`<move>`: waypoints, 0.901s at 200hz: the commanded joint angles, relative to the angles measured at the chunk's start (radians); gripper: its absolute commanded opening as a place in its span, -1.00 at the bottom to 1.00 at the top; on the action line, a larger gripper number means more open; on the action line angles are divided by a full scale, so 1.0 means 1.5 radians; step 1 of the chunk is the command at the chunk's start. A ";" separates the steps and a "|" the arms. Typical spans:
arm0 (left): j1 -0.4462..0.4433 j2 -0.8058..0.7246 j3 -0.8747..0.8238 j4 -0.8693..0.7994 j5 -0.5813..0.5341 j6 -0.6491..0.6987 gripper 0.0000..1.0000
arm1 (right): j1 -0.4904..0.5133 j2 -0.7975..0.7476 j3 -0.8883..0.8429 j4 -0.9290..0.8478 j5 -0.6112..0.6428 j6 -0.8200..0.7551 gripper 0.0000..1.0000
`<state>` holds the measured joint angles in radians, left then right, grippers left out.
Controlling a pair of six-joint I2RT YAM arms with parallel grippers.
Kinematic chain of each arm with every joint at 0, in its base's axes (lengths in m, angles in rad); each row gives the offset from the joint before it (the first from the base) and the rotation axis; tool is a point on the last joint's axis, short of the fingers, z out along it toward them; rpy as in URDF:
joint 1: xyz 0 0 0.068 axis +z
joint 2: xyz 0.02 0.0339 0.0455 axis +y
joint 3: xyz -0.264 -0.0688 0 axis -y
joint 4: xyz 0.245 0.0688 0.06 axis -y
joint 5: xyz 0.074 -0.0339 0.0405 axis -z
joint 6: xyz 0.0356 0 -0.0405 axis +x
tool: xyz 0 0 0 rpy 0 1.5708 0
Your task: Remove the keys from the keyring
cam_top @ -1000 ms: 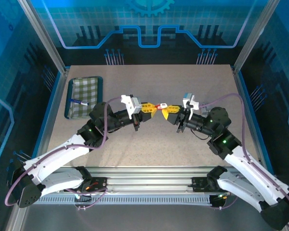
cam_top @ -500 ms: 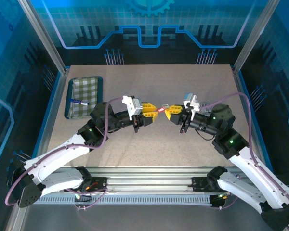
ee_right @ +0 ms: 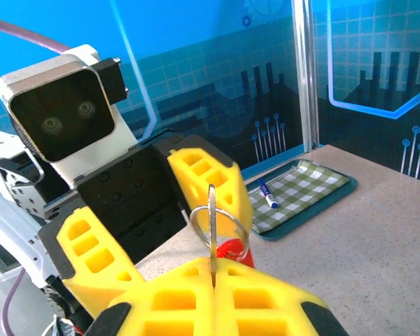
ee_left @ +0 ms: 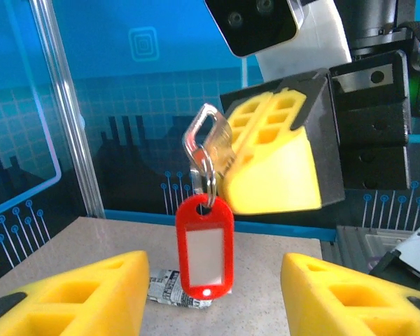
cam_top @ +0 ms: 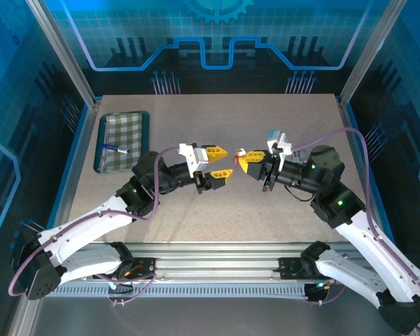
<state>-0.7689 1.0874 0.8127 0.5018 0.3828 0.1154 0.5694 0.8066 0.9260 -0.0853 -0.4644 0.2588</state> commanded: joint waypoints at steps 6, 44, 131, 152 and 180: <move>-0.004 0.023 0.000 0.087 -0.008 0.029 0.09 | 0.013 0.000 0.012 0.012 -0.025 0.029 -1.00; -0.004 0.058 0.023 0.098 0.001 0.049 0.10 | 0.017 0.001 -0.001 0.046 -0.060 0.058 -1.00; -0.003 0.074 0.058 0.127 0.040 0.063 0.19 | 0.012 0.001 -0.011 0.053 -0.123 0.080 -1.00; -0.003 0.063 0.060 0.103 0.051 0.070 0.11 | 0.007 -0.001 -0.015 0.061 -0.127 0.090 -1.00; -0.005 0.050 0.057 0.090 0.048 0.071 0.09 | 0.004 0.005 -0.014 0.059 -0.127 0.093 -1.00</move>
<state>-0.7689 1.2026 0.8616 0.6331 0.4244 0.1944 0.5812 0.8112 0.9134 0.0002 -0.6327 0.3775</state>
